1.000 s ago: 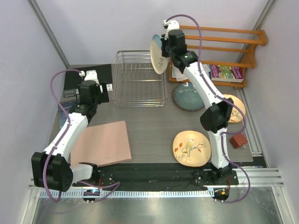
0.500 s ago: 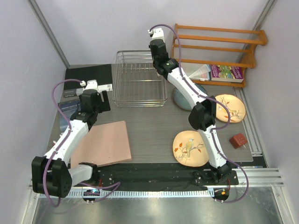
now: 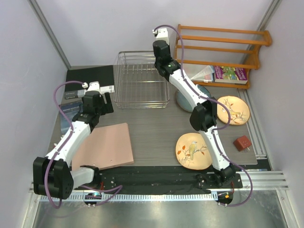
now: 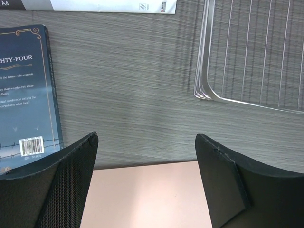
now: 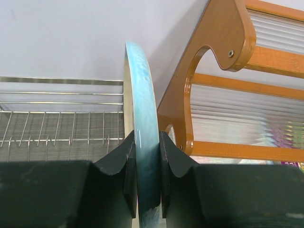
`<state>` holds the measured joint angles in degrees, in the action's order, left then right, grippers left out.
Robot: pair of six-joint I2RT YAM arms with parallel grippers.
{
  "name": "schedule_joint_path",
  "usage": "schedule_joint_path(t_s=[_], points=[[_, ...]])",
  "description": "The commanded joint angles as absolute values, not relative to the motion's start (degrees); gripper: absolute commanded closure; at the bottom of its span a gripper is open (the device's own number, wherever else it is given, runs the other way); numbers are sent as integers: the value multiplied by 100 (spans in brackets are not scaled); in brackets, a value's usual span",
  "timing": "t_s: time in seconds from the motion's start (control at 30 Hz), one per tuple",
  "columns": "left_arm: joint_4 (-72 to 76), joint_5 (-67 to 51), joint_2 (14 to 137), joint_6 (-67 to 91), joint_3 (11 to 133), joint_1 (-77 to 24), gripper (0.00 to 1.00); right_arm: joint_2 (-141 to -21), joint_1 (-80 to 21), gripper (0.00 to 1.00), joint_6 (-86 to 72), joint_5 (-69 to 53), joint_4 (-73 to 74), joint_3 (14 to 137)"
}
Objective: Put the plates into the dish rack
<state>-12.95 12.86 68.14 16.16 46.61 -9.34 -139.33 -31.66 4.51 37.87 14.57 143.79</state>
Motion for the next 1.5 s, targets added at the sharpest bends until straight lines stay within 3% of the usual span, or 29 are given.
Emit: schedule_joint_path(t_s=[0.0, 0.37, 0.77, 0.9, 1.17, 1.33, 1.47], points=[[-1116, 1283, 6855, 1661, 4632, -897, 17, -13913, -3182, 99, 272, 3920, 580, 14853], [-1081, 1222, 6987, 1731, 4667, -861, 17, -14027, -3208, 99, 290, 4842, 343, 14810], [-1002, 1143, 7075, 1749, 4667, -853, 17, -14194, -3217, 99, 369, 4685, 422, 14537], [-1046, 1125, 7075, 1758, 4667, -861, 17, -14238, -3217, 75, 518, 4588, 273, 14537], [-1072, 1072, 7040, 1767, 4798, -861, 17, -13747, -3217, 51, 685, 4605, 229, 14011], [-1345, 232, 6777, 1723, 5071, -896, 15, -12816, -3226, 48, 458, 4658, 729, 13457], [-1362, -1140, 6487, 1345, 5028, -1299, 17, -11455, -3226, 47, 45, 4230, 1124, 11846]])
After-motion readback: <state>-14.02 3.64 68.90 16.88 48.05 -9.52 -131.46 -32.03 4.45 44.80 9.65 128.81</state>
